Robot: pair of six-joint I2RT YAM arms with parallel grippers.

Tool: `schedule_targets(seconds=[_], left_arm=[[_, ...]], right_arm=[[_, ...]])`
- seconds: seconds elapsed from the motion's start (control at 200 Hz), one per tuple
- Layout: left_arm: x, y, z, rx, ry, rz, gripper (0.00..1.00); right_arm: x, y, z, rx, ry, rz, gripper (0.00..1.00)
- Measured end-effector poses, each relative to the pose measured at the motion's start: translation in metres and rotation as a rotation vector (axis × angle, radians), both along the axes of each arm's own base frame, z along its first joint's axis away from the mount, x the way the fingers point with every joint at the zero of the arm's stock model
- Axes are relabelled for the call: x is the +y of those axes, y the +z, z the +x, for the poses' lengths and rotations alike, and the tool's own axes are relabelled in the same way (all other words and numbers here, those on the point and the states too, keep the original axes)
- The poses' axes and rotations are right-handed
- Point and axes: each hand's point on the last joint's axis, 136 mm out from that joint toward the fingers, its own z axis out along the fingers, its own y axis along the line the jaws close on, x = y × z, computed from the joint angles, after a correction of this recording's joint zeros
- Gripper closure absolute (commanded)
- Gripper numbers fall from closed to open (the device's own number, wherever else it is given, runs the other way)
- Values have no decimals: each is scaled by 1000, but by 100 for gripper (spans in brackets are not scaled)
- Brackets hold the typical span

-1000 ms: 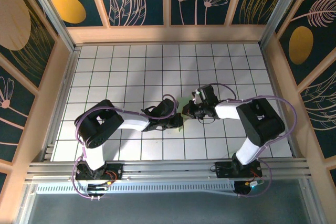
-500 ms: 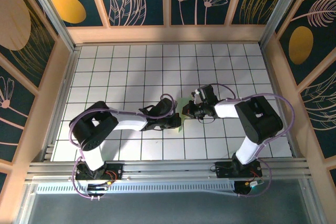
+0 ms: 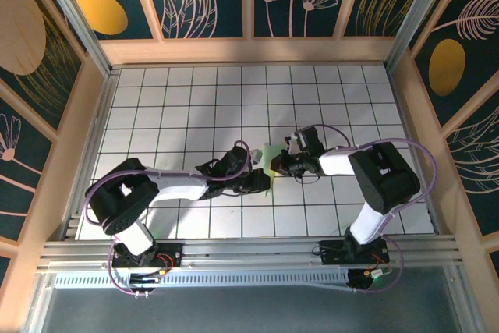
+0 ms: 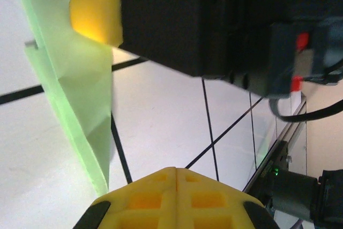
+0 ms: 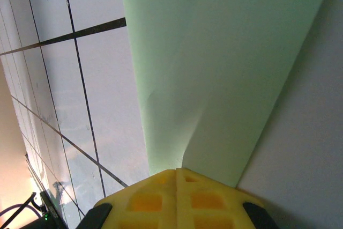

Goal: Fold a paper plane with a square sheet of paper (fold left side to right side)
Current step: Fold the wing for the fifth time at the center of the table.

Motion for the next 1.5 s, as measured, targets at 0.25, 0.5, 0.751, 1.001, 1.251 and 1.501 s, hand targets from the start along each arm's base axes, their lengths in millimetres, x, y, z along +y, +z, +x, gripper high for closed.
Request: schedule_targets(seconds=[0.25, 0.5, 0.751, 1.001, 1.251, 1.501], left_arm=[[-6, -12, -4, 40, -17, -14, 100], [-7, -21, -5, 59, -23, -15, 100], [-6, -31, -9, 83, -28, -8, 100], [-7, -31, -9, 85, -26, -24, 100], [-8, -35, -9, 95, -25, -25, 100], [-8, -34, -9, 93, -18, -29, 98]], right_arm=[[0, 0, 0, -1, 1, 0, 100], [0, 0, 0, -11, 11, -3, 100], [0, 0, 0, -12, 12, -3, 100], [0, 0, 0, -12, 12, -4, 100], [0, 0, 0, -12, 13, -4, 100], [0, -1, 0, -11, 13, -4, 100]])
